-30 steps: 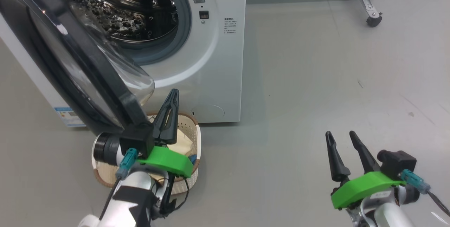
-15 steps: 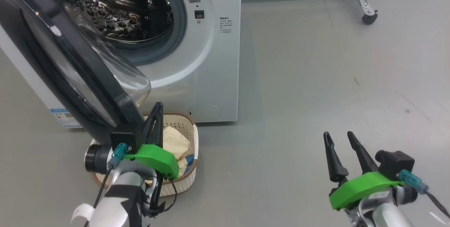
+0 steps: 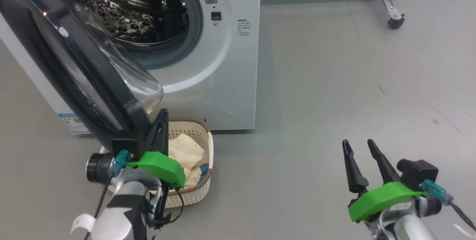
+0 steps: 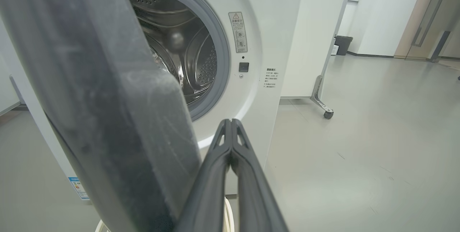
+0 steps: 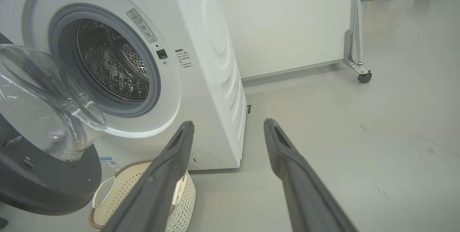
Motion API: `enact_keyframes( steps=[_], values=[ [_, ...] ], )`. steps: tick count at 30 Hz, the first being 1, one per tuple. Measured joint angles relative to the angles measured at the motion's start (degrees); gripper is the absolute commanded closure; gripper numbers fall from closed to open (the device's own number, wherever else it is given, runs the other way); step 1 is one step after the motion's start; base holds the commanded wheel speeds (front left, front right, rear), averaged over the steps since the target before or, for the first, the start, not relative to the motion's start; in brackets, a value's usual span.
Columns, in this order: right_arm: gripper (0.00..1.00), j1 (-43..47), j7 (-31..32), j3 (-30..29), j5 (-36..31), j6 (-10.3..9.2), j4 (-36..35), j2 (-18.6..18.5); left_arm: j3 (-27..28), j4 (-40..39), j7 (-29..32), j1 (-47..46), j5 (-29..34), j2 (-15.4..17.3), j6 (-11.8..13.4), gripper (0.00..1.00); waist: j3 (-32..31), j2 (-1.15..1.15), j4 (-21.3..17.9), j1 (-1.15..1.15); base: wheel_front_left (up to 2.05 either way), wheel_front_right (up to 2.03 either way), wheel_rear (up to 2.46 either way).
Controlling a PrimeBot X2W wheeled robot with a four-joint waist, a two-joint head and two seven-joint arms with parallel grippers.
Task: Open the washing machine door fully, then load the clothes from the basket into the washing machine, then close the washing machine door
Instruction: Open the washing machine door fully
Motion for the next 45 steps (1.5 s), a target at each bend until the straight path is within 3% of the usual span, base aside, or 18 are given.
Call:
enact_keyframes(
  steps=[25, 45],
  values=[
    [0.00, 0.02, 0.00, 0.63, 0.11, 0.00, 0.11, 0.16, -0.12, -0.31, -0.01, 2.52, 0.45, -0.70, -0.90, 1.00, -0.64, 0.00, 9.61, 0.00, 0.00, 0.00, 0.00],
    [0.00, 0.02, 0.00, 1.93, 0.18, 0.00, 0.54, 0.24, 4.14, -1.05, -0.01, 3.89, 0.42, -0.03, -0.31, 1.00, 0.04, 0.00, 16.54, 0.00, 0.00, 0.00, 0.00]
  ],
)
